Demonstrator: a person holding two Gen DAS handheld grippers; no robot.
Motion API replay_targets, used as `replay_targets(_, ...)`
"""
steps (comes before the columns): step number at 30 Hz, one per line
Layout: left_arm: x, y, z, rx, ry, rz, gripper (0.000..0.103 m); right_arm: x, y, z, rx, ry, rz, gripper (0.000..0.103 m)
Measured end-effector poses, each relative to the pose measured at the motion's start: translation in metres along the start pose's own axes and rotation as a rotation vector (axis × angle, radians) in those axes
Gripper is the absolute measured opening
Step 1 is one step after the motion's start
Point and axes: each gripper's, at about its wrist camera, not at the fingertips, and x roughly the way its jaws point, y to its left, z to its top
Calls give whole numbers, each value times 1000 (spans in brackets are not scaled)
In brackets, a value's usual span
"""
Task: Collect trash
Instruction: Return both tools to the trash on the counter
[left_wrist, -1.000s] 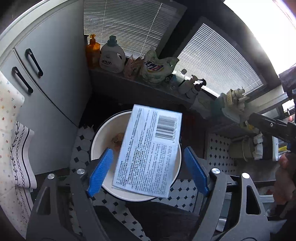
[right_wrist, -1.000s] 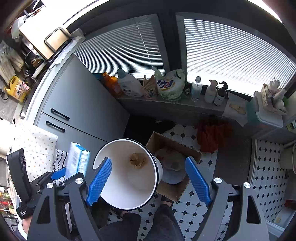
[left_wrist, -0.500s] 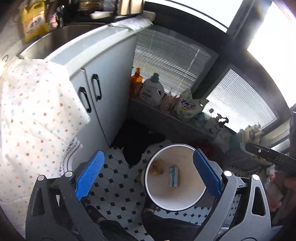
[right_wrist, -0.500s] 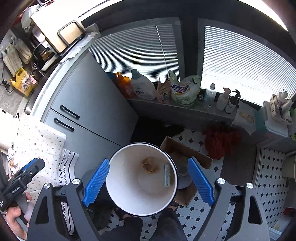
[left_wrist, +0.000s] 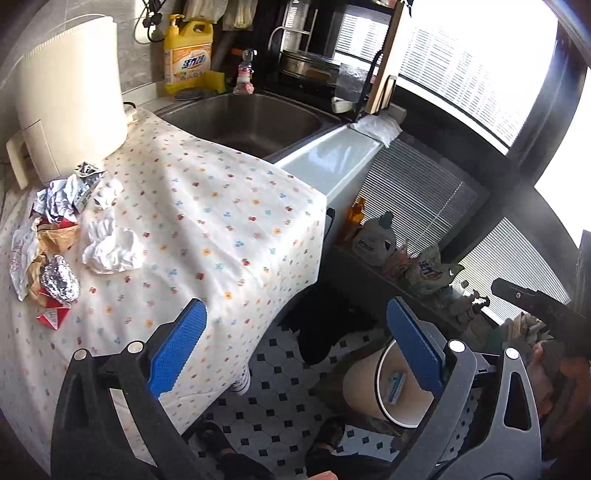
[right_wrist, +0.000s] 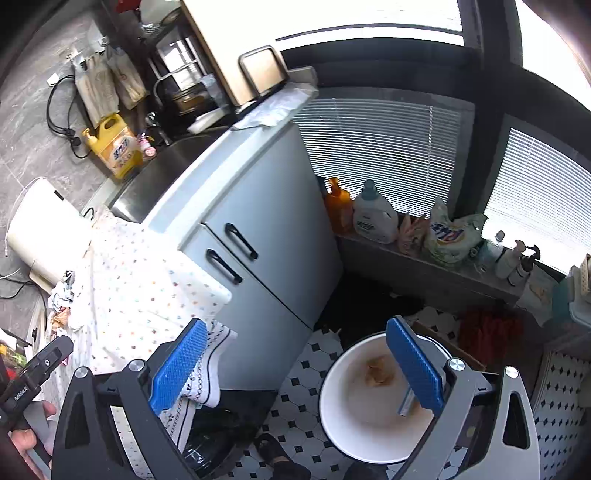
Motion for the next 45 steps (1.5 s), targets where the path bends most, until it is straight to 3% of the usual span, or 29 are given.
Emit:
replay_targets(10, -41, 102, 5, -96, -99, 73, 97, 8, 118, -8, -159, -42, 109, 95)
replay_targets(23, -69, 223, 0, -238, -173, 133, 97, 17, 240, -25, -350, -71, 179, 95)
replay_targets(28, -69, 257, -3, -272, -173, 128, 97, 33, 281, -40, -422, -13, 201, 88)
replay_targets(31, -63, 277, -5, -304, -153, 116, 91, 42, 299, -50, -448, 23, 206, 80)
replay_targets(37, -42, 308, -1, -326, -104, 95, 83, 48, 315, -63, -423, 46, 192, 80)
replay_targets(40, -28, 323, 3, -354, -72, 65, 72, 50, 314, -66, -402, 54, 165, 80)
replay_targets(43, -12, 334, 4, -391, -36, 16, 54, 52, 312, -69, -385, 65, 140, 80)
replay_targets(45, -5, 340, 3, -417, -14, -3, 21, 53, 312, -70, -382, 69, 128, 80)
